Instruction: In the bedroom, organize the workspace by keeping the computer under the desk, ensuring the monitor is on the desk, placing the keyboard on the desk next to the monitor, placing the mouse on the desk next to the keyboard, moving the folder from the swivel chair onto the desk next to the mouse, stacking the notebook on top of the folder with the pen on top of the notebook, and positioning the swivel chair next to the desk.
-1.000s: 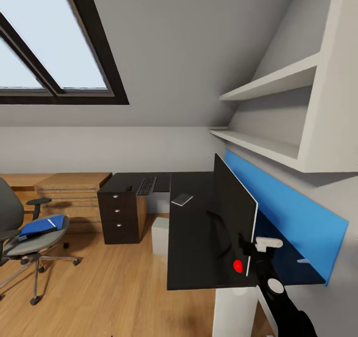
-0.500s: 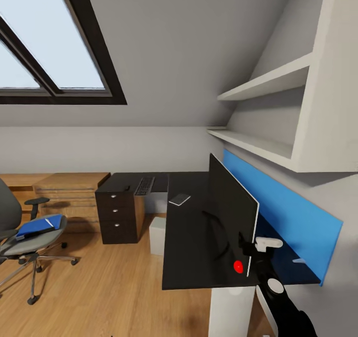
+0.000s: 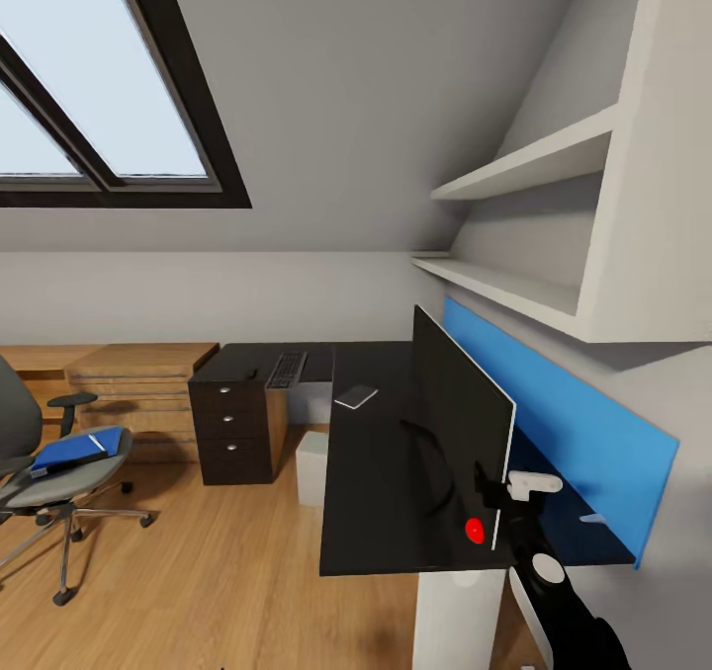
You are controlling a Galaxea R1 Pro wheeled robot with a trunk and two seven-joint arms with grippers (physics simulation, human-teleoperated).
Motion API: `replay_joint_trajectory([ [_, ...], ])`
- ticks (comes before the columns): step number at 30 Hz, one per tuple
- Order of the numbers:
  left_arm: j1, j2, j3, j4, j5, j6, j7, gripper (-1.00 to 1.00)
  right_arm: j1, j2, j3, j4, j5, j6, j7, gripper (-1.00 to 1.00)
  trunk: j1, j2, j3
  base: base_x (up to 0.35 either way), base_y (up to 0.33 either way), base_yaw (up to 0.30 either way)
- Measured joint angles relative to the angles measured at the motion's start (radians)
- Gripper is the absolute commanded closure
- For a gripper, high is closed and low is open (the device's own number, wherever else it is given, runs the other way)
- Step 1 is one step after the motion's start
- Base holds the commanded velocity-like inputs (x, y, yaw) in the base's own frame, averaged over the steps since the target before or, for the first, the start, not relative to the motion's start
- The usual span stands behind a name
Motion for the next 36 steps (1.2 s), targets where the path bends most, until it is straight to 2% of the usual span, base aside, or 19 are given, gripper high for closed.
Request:
replay_joint_trajectory([
  [16,0.000,0.000,0.000,0.000,0.000,0.000,0.000,-1.00,0.000,0.000,0.000,0.008,0.000,0.000,0.001,-1.00,0.000,0.000,0.000,0.027,0.095,0.000],
  [24,0.000,0.000,0.000,0.000,0.000,0.000,0.000,-1.00,0.000,0.000,0.000,0.021,-0.001,0.000,0.000,-1.00,-0.001,0.000,0.000,0.208,0.120,0.000],
  [36,0.000,0.000,0.000,0.000,0.000,0.000,0.000,-1.00,0.000,0.000,0.000,0.020,-0.001,0.000,0.000,-1.00,0.000,0.000,0.000,0.035,0.015,0.000],
])
